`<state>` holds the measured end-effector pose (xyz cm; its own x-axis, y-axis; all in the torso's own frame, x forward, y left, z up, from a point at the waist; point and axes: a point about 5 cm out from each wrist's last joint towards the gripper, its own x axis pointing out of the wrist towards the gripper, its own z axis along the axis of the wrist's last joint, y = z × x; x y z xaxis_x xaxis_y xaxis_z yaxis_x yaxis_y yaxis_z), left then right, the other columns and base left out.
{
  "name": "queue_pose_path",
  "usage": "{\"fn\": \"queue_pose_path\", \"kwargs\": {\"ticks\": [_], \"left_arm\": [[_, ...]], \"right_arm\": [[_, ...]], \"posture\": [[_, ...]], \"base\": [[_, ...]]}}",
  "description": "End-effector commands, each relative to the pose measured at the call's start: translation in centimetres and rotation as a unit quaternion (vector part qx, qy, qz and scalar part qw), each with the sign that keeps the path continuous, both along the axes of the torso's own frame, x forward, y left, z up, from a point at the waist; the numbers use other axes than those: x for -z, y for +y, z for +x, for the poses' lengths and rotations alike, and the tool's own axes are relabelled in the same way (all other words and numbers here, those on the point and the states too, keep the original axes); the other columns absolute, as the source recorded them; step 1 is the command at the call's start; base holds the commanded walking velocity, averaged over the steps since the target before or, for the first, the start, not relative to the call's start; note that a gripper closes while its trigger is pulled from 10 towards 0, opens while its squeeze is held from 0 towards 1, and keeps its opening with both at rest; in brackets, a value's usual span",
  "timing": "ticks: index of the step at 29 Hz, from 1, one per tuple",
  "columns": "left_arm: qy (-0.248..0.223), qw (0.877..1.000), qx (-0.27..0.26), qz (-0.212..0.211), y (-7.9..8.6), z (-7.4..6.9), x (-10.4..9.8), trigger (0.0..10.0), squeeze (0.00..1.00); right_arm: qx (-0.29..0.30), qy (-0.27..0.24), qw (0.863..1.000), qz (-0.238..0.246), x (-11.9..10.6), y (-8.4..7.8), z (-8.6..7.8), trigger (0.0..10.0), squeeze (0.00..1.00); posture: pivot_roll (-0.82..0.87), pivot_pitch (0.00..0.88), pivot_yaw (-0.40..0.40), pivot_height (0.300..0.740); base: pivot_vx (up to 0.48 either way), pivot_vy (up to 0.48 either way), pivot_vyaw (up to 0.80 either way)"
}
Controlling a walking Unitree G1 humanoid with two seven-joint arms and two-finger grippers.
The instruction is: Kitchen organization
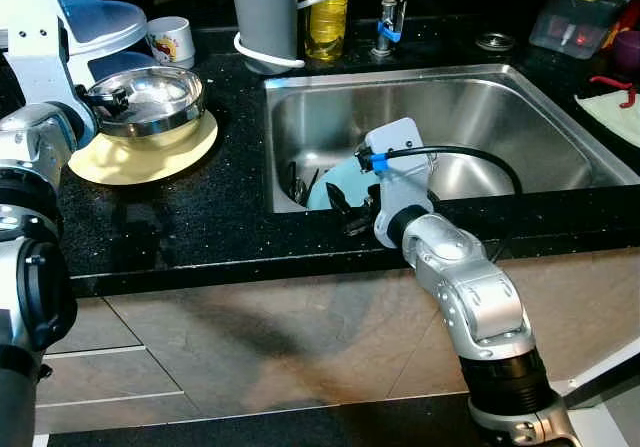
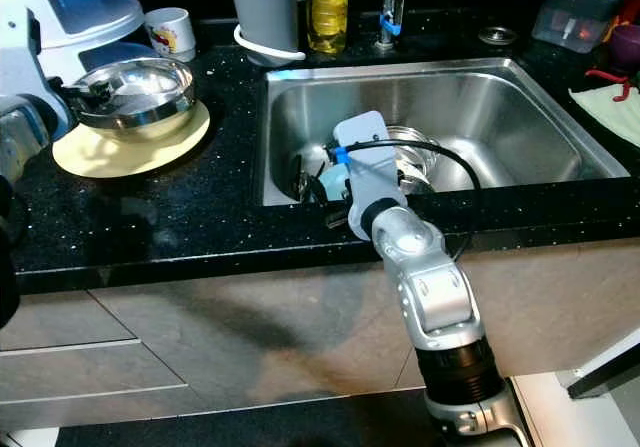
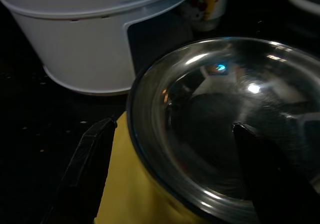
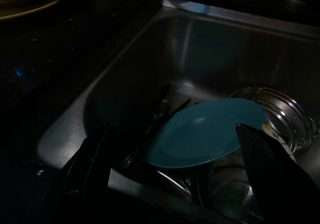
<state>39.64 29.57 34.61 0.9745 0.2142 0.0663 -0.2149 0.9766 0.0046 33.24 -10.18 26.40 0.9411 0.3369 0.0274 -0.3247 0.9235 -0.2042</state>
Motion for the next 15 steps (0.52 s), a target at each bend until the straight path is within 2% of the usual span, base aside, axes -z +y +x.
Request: {"fn": "queue_pose_path", "kwargs": {"ticks": [1,7,15], "left_arm": [[0.029,0.999,-0.027,0.007,1.0,-0.3,0.7,10.0,0.00],[0.071,0.997,-0.029,-0.019,1.3,-0.3,2.5,10.0,0.00],[0.090,0.995,-0.030,-0.021,1.6,-0.5,3.5,10.0,0.00]], "right_arm": [[-0.005,0.010,1.000,0.004,0.6,0.2,0.0,10.0,0.00],[-0.009,0.012,1.000,0.002,0.7,0.3,0.0,10.0,0.00],[-0.015,0.013,1.000,-0.002,0.9,0.5,0.0,10.0,0.00]], "posture": [[-0.01,0.216,0.050,0.740],[-0.01,0.208,0.048,0.740],[-0.01,0.193,0.048,0.740]], "base": [[0.000,0.000,0.00],[0.000,0.000,0.00],[0.000,0.000,0.00]]}}
